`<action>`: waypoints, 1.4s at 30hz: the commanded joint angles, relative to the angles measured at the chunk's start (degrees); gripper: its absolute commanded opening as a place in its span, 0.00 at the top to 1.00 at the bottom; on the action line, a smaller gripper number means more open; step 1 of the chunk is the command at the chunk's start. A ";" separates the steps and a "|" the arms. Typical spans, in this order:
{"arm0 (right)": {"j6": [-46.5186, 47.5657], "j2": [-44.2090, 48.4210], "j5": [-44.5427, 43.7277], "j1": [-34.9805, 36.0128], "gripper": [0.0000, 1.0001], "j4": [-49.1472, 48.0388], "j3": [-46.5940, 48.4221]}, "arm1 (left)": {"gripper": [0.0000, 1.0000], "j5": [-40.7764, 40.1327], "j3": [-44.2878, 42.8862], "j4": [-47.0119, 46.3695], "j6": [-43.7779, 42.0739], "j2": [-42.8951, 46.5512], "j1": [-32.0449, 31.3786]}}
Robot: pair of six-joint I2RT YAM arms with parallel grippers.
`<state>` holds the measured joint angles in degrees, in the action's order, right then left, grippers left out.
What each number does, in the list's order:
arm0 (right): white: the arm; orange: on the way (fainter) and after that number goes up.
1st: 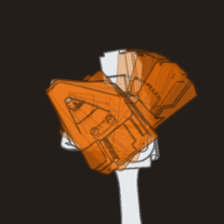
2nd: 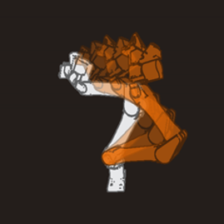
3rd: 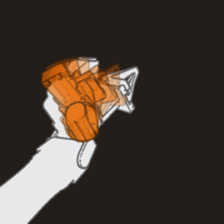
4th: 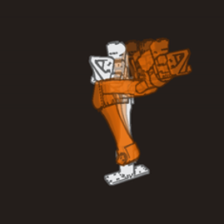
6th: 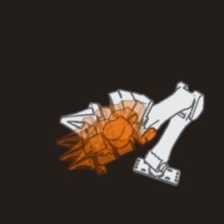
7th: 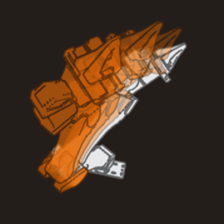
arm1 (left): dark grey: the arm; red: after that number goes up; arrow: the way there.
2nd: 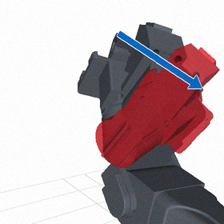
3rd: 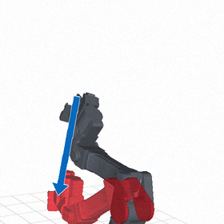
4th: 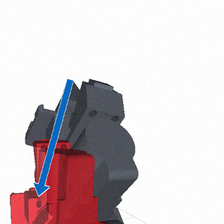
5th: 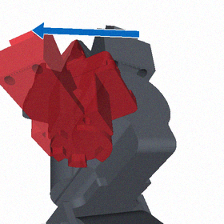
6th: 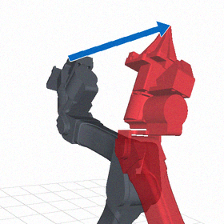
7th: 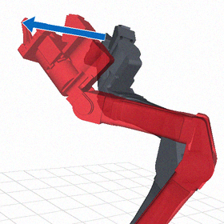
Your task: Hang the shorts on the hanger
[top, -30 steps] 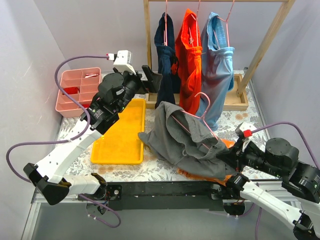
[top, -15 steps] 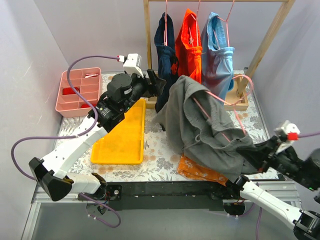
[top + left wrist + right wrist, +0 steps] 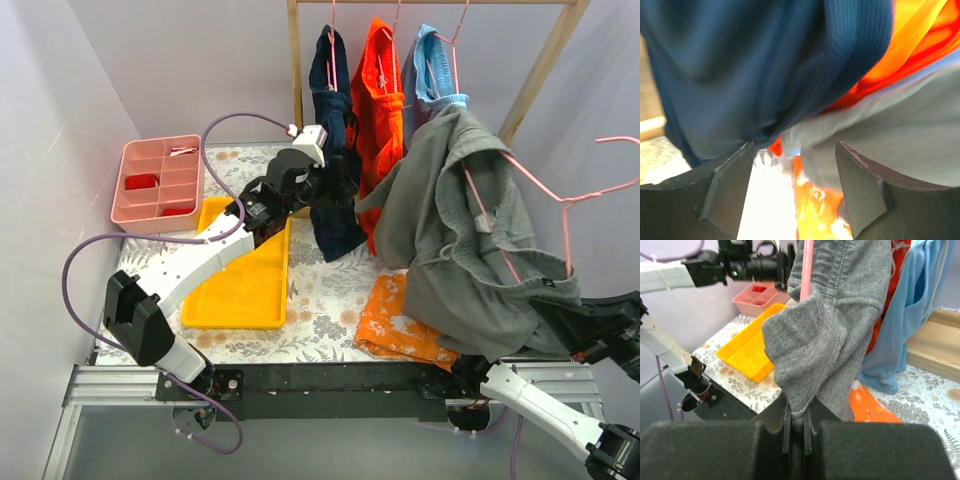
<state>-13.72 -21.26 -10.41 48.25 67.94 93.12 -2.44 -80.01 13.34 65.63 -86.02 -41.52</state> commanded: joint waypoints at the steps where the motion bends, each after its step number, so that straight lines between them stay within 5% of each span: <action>1: -0.52 1.13 -3.82 0.71 0.99 -8.62 4.34 | 0.33 4.09 -3.31 -1.91 -0.58 -0.29 -1.63; 15: 0.27 0.86 -9.62 0.79 0.99 -6.51 13.84 | 0.32 4.28 -5.42 -2.09 -1.82 -3.01 -3.66; 42: 0.97 4.20 -13.93 1.06 0.99 -6.24 17.81 | 0.32 3.93 -4.90 -1.04 -3.22 -3.63 -3.66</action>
<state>-13.54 -18.33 -23.92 48.88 70.02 111.59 1.32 -83.53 12.01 63.26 -89.78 -45.23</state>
